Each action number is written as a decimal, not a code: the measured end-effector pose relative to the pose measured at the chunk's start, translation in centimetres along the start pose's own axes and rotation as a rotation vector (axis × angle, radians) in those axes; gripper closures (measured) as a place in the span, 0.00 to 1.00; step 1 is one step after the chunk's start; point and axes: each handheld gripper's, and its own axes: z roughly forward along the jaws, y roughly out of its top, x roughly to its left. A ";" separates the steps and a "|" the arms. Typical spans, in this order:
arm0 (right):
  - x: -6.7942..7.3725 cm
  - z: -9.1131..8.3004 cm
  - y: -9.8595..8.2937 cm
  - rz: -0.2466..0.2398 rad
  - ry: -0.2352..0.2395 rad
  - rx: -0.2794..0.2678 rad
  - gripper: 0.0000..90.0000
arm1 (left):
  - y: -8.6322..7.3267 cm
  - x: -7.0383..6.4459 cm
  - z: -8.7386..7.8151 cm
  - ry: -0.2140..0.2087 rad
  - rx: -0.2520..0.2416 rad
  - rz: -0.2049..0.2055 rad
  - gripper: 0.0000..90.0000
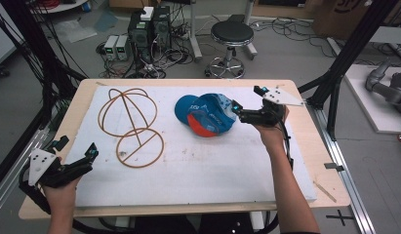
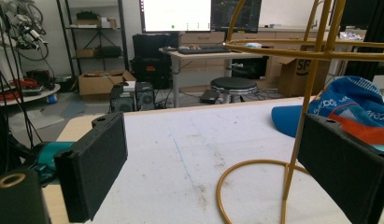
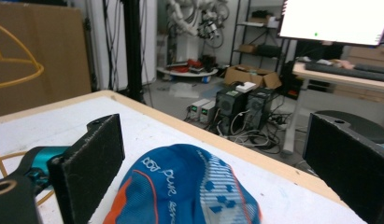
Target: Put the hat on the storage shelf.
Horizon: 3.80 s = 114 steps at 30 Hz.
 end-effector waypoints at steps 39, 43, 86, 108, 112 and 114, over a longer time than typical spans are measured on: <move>2.0 9.7 -6.7 -0.153 0.050 0.342 0.19 | -0.4 1.3 -1.8 0.038 0.008 -0.024 0.10; 1.9 9.8 -7.3 -0.146 0.057 0.371 0.22 | -0.5 1.4 -1.9 0.042 0.008 -0.027 0.10; 1.6 11.0 -8.4 -0.197 -0.149 0.447 0.47 | -0.6 1.6 -1.9 0.045 0.008 -0.047 0.10; 1.6 12.0 -7.9 -0.136 -0.180 0.403 0.99 | -0.7 1.7 -1.9 0.049 0.009 -0.057 0.10; 1.4 11.6 -7.4 -0.088 -0.146 0.350 0.99 | -0.7 1.7 -1.9 0.048 0.011 -0.054 0.10; 1.3 11.4 -7.1 -0.064 -0.117 0.314 0.99 | -0.7 1.7 -1.9 0.048 0.013 -0.054 0.10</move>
